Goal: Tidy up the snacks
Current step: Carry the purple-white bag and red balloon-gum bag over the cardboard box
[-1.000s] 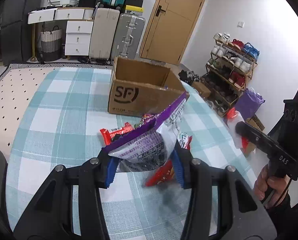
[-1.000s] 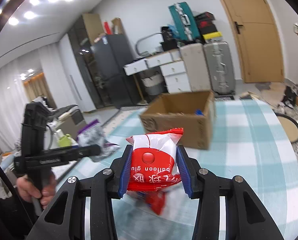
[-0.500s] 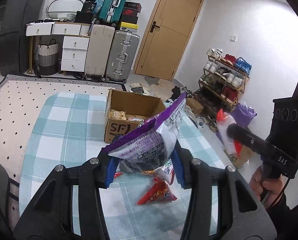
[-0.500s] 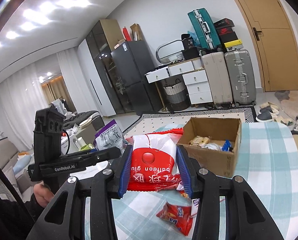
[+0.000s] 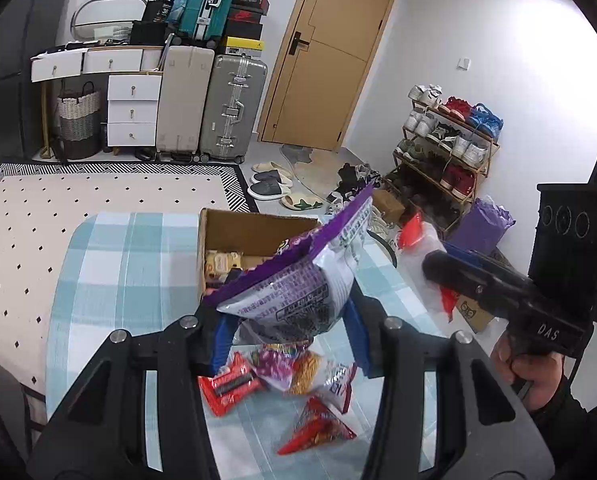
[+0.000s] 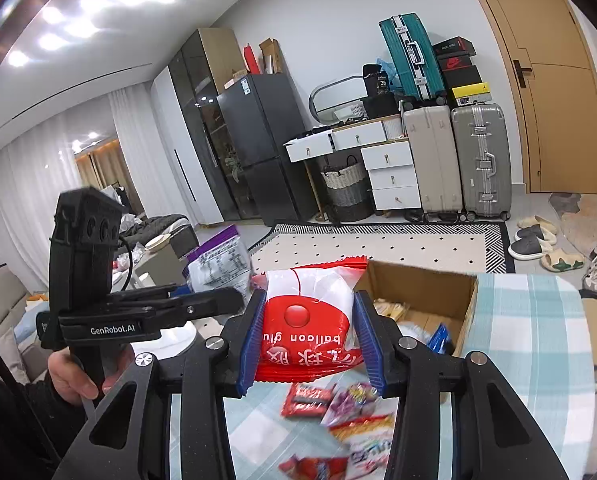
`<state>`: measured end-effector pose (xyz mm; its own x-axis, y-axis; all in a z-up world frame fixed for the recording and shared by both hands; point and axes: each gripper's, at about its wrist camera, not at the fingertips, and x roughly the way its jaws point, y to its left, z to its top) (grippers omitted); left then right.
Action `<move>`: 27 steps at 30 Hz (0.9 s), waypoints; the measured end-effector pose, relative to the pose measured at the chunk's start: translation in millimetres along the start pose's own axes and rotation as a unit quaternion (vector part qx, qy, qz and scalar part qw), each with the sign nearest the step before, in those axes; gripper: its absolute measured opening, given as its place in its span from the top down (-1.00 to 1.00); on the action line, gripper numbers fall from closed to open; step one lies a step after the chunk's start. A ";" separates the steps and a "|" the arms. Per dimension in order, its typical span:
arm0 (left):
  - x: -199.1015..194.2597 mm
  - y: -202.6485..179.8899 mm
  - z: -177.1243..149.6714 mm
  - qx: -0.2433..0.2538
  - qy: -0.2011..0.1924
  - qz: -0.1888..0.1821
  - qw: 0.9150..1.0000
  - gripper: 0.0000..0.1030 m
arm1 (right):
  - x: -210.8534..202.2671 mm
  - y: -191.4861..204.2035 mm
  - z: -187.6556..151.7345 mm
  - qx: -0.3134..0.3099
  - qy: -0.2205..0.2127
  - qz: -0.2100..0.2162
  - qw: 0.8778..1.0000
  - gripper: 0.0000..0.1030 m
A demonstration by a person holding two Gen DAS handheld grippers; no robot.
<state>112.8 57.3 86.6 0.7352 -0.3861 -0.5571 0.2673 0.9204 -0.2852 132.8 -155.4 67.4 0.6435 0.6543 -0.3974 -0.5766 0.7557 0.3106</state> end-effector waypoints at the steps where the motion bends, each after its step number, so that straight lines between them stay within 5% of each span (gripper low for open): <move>1: 5.1 -0.4 8.0 -0.001 0.001 0.004 1.000 0.14 | 4.2 -4.0 5.2 0.001 0.002 0.001 1.000 0.15; 14: 128.5 3.9 97.1 -0.009 0.063 0.029 0.998 0.13 | 81.5 -79.1 74.4 0.025 0.042 -0.034 0.998 0.15; 27: 239.5 37.0 72.1 -0.041 0.156 0.041 0.986 0.13 | 176.2 -144.9 33.4 0.044 0.129 -0.072 0.988 0.15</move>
<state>343.7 3.3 -1.1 0.5221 -0.3231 -0.7893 0.1548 0.9460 -0.2849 346.5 -148.6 -18.8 0.5598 0.5195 -0.6455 -0.4351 0.8473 0.3046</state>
